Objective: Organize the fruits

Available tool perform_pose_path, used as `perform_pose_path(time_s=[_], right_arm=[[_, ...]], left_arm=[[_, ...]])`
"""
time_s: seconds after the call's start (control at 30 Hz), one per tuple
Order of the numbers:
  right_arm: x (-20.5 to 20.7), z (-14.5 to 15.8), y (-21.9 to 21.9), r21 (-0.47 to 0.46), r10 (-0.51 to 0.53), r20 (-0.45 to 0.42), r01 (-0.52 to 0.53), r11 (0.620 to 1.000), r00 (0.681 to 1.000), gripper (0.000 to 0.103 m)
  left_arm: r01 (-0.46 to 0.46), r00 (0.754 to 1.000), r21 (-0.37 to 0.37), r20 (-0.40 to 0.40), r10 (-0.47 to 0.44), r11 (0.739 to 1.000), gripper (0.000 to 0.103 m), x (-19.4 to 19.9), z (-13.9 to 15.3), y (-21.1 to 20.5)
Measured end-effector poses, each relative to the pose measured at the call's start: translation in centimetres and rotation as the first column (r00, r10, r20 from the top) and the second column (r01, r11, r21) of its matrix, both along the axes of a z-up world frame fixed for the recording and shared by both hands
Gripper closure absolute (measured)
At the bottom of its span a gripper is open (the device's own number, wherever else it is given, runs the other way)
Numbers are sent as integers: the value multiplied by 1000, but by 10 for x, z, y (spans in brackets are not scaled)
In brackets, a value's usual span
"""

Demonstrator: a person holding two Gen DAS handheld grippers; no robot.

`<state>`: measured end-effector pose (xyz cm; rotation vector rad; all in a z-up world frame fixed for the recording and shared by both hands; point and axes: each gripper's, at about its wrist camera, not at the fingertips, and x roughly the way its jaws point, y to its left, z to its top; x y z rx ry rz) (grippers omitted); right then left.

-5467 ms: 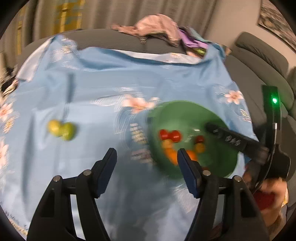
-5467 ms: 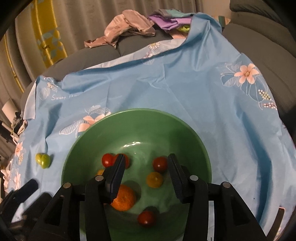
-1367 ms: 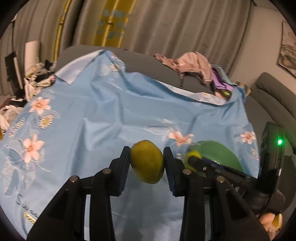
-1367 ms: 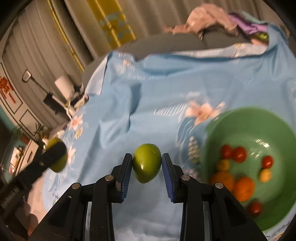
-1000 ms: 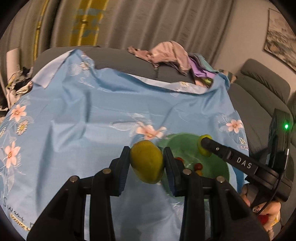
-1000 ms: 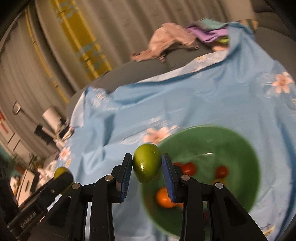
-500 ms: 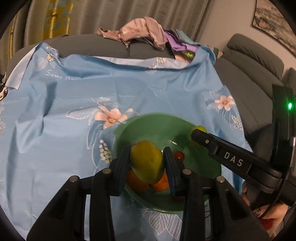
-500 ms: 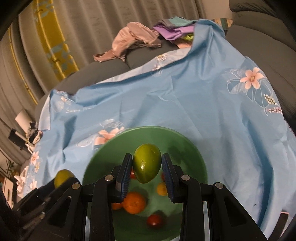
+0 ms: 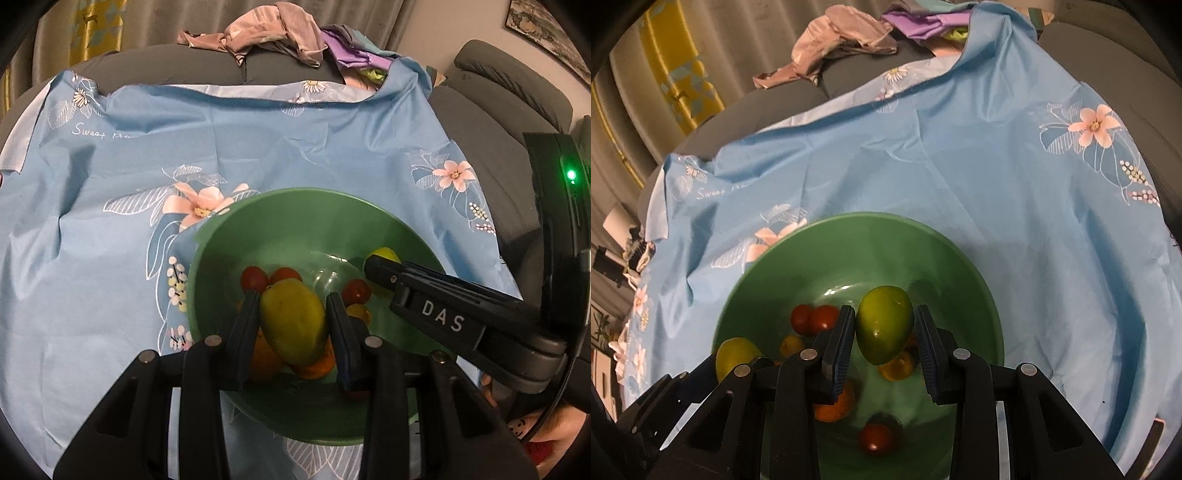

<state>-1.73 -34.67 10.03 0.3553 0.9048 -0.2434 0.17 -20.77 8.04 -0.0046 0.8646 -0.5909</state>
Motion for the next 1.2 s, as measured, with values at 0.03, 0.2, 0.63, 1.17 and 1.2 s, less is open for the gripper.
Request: perform_pose_path(time_s=[0.03, 0.2, 0.63, 1.17, 1.2], right_arm=[[1, -1, 0, -4, -2, -8, 2, 1000, 1000, 69], [2, -5, -2, -11, -8, -30, 8, 1000, 1000, 69], [0, 1, -4, -9, -26, -11, 26, 1000, 1000, 68], [-27, 41, -5, -21, -58, 172, 63, 998, 983, 34], [-27, 41, -6, -25, -59, 170, 64, 998, 984, 34]], left_arm=[[2, 1000, 1, -2, -2, 1000, 67, 0, -1, 0], [5, 1000, 3, -14, -4, 1000, 67, 1, -4, -2], [5, 999, -11, -54, -5, 1000, 66, 6, -6, -2], [-18, 987, -41, 156, 24, 999, 1, -26, 52, 27], [-13, 987, -51, 162, 21, 999, 1, -28, 55, 28]])
